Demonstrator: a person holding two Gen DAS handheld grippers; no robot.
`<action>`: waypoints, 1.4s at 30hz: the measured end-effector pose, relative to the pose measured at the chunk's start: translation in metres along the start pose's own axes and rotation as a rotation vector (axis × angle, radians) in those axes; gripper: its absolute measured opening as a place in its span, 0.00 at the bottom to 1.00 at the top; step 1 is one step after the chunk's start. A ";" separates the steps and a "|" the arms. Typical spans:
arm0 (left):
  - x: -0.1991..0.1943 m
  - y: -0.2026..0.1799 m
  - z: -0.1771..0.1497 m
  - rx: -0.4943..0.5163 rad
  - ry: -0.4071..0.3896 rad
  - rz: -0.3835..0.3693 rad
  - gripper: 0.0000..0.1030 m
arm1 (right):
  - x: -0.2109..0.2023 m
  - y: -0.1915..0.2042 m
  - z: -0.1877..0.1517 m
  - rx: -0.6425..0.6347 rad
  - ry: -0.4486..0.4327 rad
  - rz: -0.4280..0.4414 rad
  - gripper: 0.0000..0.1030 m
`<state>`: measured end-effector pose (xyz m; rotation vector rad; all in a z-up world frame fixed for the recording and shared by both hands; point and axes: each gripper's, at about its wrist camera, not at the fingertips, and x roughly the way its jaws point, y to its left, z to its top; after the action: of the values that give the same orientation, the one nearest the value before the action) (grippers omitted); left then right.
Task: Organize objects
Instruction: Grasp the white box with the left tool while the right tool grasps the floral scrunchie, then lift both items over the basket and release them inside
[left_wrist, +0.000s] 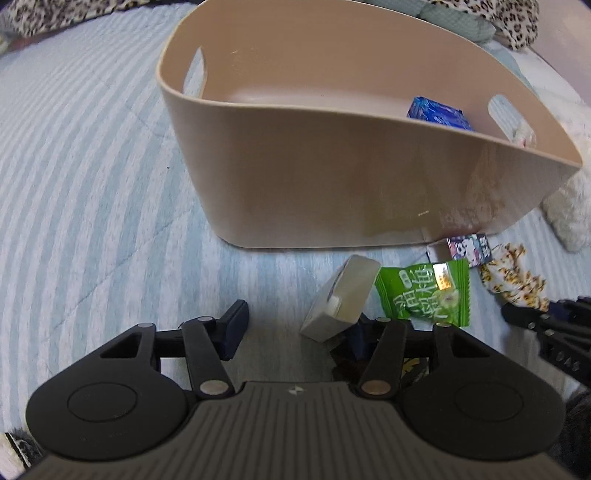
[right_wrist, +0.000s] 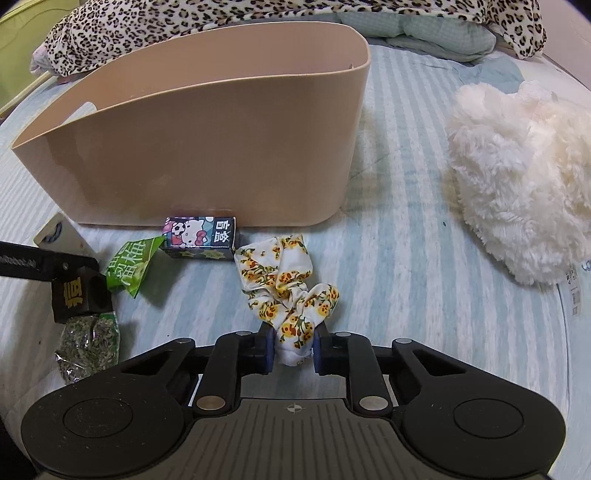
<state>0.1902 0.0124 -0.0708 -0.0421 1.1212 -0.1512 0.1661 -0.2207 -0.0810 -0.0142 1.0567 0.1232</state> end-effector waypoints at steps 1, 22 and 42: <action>0.000 -0.001 0.000 0.007 -0.006 0.001 0.49 | -0.001 0.000 0.000 0.001 -0.001 0.002 0.15; -0.062 0.007 0.008 0.101 -0.138 0.028 0.15 | -0.056 -0.001 0.004 0.013 -0.148 0.033 0.11; -0.109 -0.029 0.093 0.228 -0.366 0.075 0.15 | -0.099 0.003 0.096 0.042 -0.383 0.053 0.11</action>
<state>0.2245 -0.0043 0.0703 0.1701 0.7345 -0.1949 0.2007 -0.2208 0.0521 0.0735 0.6765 0.1451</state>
